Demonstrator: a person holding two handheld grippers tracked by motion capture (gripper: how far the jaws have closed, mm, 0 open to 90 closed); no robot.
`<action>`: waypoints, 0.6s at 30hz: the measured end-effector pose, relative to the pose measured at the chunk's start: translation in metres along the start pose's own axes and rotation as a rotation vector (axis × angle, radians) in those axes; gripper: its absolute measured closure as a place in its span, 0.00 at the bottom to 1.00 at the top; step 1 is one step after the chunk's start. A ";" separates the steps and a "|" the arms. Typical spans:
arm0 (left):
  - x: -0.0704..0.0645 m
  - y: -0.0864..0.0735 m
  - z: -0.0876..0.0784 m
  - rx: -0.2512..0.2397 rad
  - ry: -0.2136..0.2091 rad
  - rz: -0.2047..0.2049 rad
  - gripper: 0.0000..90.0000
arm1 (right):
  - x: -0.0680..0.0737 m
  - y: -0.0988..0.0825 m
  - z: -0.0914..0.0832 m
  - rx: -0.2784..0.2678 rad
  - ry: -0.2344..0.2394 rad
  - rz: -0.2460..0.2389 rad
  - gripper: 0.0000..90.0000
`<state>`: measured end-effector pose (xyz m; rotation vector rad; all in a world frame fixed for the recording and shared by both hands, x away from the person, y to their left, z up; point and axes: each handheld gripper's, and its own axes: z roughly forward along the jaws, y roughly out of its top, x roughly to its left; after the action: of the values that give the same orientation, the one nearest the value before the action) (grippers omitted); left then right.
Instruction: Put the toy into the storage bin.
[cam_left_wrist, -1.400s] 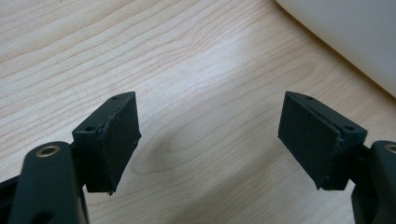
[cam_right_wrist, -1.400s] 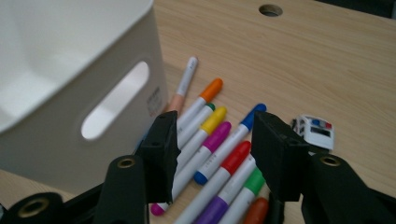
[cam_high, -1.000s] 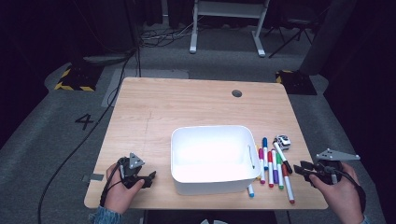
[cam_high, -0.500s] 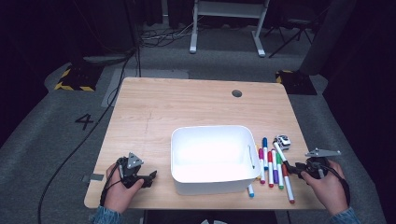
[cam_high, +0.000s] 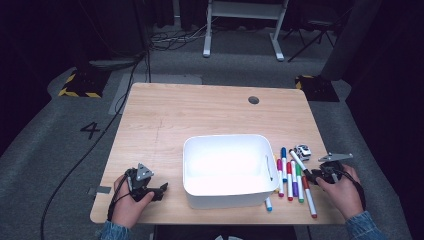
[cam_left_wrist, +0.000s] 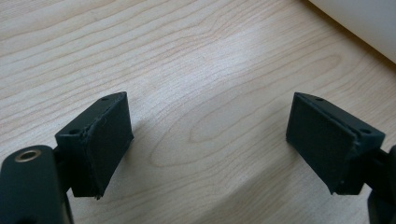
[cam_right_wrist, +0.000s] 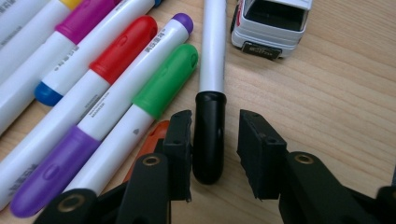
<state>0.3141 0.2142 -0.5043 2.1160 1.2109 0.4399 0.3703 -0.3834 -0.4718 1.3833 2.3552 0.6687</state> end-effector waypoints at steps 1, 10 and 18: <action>0.000 0.000 0.000 0.000 0.000 0.000 0.16 | 0.000 0.001 0.002 0.006 -0.001 -0.004 0.74; 0.000 0.000 0.000 -0.004 0.002 -0.001 0.16 | 0.001 0.004 0.002 0.016 0.002 -0.005 0.83; 0.000 0.000 0.000 -0.001 0.000 0.000 0.16 | 0.002 0.007 -0.011 -0.001 0.010 0.003 0.83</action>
<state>0.3142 0.2143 -0.5043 2.1154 1.2108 0.4397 0.3692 -0.3811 -0.4585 1.3867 2.3607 0.6795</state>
